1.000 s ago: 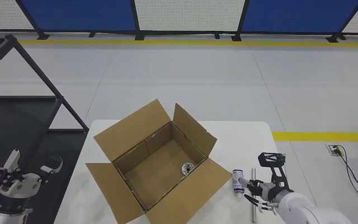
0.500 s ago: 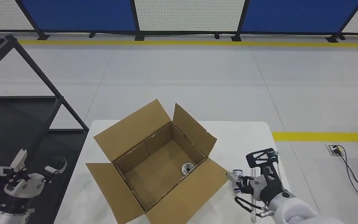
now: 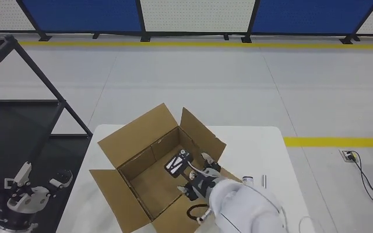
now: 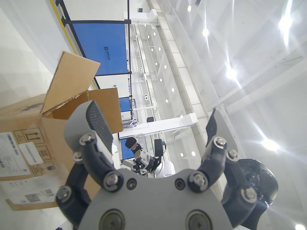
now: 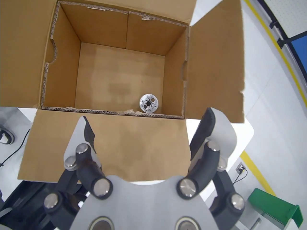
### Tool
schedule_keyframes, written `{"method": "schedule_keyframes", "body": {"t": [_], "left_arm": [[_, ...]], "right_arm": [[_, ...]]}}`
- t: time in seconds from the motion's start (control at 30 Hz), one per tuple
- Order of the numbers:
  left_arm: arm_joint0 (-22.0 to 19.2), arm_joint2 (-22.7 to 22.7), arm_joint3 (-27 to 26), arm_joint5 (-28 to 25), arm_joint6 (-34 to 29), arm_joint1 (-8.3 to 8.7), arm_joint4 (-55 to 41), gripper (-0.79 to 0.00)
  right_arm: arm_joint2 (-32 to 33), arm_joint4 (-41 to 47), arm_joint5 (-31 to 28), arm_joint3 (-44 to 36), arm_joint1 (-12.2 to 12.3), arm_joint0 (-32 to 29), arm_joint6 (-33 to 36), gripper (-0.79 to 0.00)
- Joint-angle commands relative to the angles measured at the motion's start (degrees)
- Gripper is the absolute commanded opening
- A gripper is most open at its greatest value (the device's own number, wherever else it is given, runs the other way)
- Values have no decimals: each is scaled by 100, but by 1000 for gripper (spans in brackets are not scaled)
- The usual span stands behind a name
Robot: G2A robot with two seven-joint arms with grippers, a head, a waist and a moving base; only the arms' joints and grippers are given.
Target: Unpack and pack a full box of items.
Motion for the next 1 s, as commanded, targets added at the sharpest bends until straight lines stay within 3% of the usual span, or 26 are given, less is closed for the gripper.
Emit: {"method": "schedule_keyframes", "body": {"t": [0.0, 0.23, 0.37, 0.87, 0.97], "left_arm": [[43, 19, -20, -15, -43, -5, -54, 0], [103, 124, -148, 0, -140, -11, -61, 0], [72, 212, -205, 31, -135, -7, 29, 0], [-19, 549, -218, 191, -118, 6, 297, 0], [20, 588, -311, 155, -133, 1, 263, 0]], "right_arm": [[-104, 231, 465, 570, -99, 444, -8, 0], [-410, 567, 1452, 1921, -365, 1239, -297, 0], [-508, 717, 1588, 2393, -460, 1483, -293, 0], [-499, 756, 1593, 2520, -479, 1521, -267, 0], [-647, 852, 1107, 2887, -494, 1489, -272, 0]]}}
